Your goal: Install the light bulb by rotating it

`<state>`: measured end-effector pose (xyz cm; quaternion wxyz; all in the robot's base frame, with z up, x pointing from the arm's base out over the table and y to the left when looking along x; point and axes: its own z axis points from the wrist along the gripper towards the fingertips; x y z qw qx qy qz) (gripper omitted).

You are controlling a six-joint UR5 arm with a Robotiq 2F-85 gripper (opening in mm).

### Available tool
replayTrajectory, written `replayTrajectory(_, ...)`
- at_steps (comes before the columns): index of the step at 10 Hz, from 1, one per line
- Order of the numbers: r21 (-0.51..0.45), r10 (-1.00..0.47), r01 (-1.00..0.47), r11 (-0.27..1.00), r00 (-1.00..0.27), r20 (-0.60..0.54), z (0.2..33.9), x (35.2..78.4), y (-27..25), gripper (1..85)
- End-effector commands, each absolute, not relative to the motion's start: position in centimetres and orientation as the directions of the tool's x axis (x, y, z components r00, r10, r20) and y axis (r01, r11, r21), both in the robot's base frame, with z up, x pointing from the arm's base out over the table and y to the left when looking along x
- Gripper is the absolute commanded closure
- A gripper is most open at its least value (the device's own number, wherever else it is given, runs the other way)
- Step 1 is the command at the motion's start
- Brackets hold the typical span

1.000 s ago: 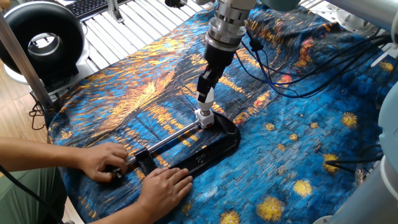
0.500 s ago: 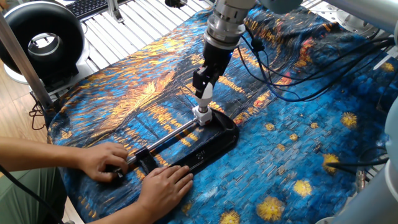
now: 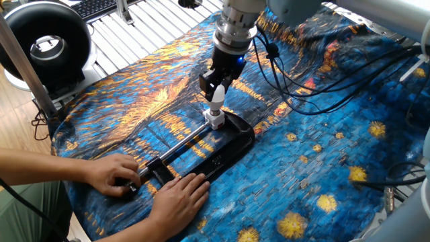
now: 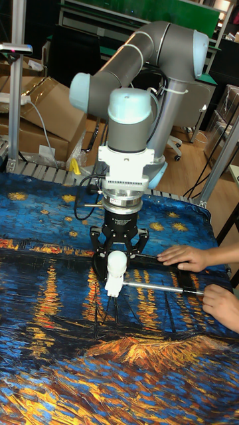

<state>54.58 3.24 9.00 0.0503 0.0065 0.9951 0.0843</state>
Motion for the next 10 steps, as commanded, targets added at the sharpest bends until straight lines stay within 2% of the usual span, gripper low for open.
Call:
replayTrajectory(1,0.143,0.058,0.042,0.989,-0.993,-0.105,9.1,54.7,3.5,84.7)
replayTrajectory(3,0.106,0.058,0.049,0.993,-0.995,-0.086,9.3,54.2,3.9,84.7)
replayTrajectory(10,0.084,0.097,0.094,0.992,-0.995,-0.034,10.0,53.4,4.4,84.7)
